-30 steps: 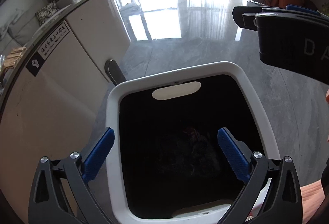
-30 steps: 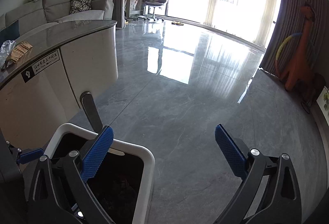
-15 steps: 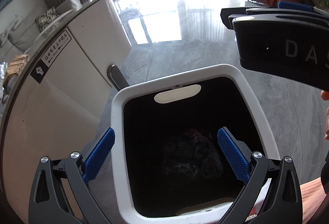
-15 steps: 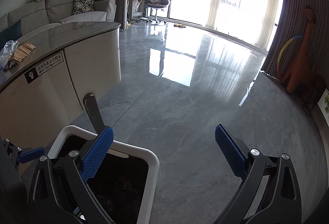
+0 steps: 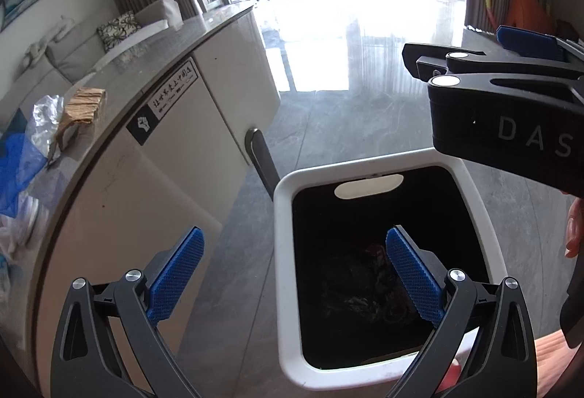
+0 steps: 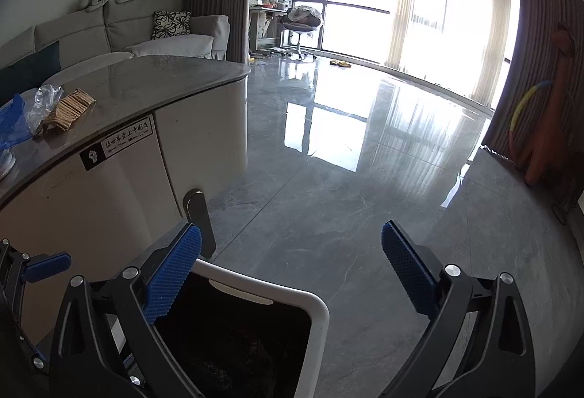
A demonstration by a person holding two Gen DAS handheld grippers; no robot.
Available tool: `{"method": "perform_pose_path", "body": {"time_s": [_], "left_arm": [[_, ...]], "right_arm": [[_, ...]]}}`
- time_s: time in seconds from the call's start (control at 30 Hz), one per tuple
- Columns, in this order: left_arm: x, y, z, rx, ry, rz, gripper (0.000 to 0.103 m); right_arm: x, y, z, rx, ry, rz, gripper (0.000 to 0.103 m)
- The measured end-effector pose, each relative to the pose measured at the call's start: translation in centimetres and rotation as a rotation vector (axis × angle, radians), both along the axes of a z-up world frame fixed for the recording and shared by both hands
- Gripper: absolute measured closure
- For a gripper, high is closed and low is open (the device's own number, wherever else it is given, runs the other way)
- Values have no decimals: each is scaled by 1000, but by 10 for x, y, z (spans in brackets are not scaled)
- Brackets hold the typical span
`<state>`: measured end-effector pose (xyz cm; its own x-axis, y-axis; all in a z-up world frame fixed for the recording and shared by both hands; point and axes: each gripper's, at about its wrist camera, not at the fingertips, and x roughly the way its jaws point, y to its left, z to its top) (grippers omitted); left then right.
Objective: Collect trash
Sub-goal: 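Move both open tools back over the island toward the blue mesh bag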
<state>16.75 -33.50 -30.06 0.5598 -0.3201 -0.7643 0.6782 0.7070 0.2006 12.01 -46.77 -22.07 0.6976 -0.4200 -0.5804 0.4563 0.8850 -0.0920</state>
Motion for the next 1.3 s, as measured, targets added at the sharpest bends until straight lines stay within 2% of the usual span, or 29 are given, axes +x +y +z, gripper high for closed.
{"method": "perform_pose_path", "body": {"time_s": [0.17, 0.5, 0.87, 1.07, 1.23, 1.3], "left_arm": [[17, 32, 26, -41, -48, 87, 3], [43, 118, 81, -127, -195, 286, 3], [75, 209, 112, -188, -227, 492, 3], [100, 222, 123, -212, -222, 533, 3], [131, 217, 132, -207, -247, 541, 3], [148, 216, 130, -210, -225, 547, 3]], "right_arm": [[10, 27, 26, -3, -66, 60, 5], [33, 91, 69, 33, -180, 210, 5], [61, 172, 98, 30, -262, 379, 5], [82, 195, 108, 16, -276, 411, 5], [108, 198, 110, -28, -276, 432, 5], [120, 195, 109, -24, -272, 431, 5]]}}
